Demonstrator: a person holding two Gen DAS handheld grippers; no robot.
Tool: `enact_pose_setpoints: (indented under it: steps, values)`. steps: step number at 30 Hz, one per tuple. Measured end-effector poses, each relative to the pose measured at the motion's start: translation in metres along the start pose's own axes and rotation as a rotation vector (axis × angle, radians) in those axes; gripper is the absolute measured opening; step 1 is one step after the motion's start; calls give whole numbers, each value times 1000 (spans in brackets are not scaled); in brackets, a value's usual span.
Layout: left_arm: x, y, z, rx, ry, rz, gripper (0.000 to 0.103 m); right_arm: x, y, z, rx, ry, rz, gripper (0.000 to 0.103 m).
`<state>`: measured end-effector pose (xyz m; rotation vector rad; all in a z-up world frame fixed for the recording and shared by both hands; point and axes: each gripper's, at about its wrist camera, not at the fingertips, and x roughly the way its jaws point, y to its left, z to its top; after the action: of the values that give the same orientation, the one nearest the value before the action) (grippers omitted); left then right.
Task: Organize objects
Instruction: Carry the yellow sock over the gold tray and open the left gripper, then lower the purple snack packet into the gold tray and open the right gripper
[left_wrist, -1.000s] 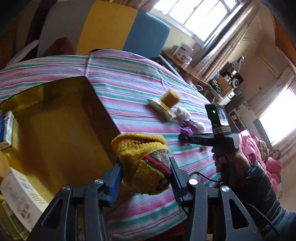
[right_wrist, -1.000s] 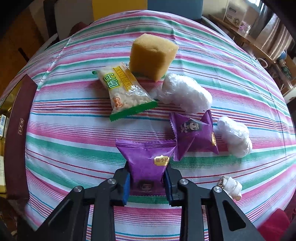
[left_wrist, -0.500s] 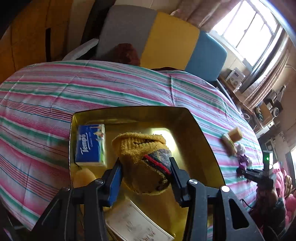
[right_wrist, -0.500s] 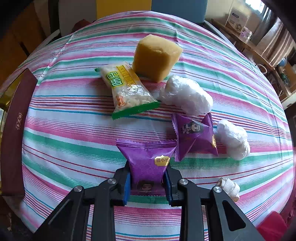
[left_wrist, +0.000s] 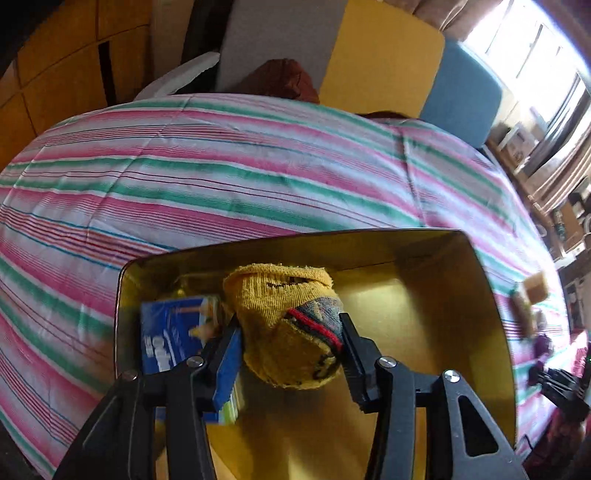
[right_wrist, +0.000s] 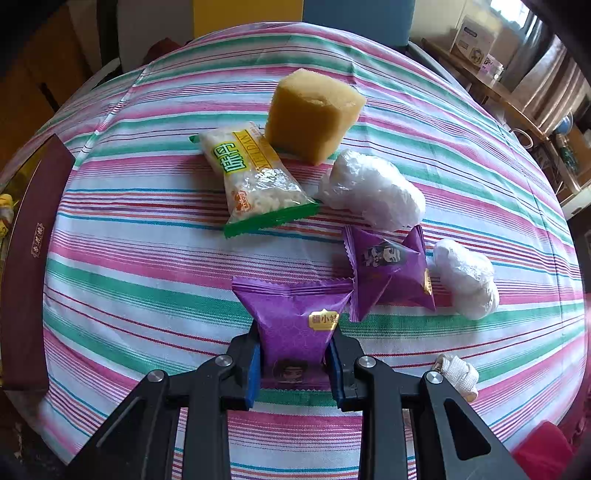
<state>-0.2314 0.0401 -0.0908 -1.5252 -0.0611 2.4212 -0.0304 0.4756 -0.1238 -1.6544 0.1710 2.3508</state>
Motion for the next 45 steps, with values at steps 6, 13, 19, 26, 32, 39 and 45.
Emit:
enact_pose_setpoints:
  steps: [6, 13, 19, 26, 32, 39, 45]
  values:
    - [-6, 2, 3, -21, 3, -5, 66, 0, -4, 0, 0, 0, 1, 30]
    - [-41, 10, -3, -44, -64, -9, 72, 2, -5, 2, -2, 0, 1, 30]
    - [-104, 11, -48, -20, -189, 5, 72, 3, -2, 3, -13, -6, -12, 29]
    - [-131, 22, -111, -30, -187, -15, 71, -8, 3, 2, -13, -35, -28, 29]
    - [-133, 41, -131, -97, -162, -25, 70, -55, 54, 8, -68, -144, 39, 29]
    - [-141, 62, -144, -144, -162, -51, 70, -115, 199, 13, -250, -194, 265, 29]
    - [-144, 74, -149, -163, -167, -48, 70, -99, 328, 18, -337, -90, 397, 29]
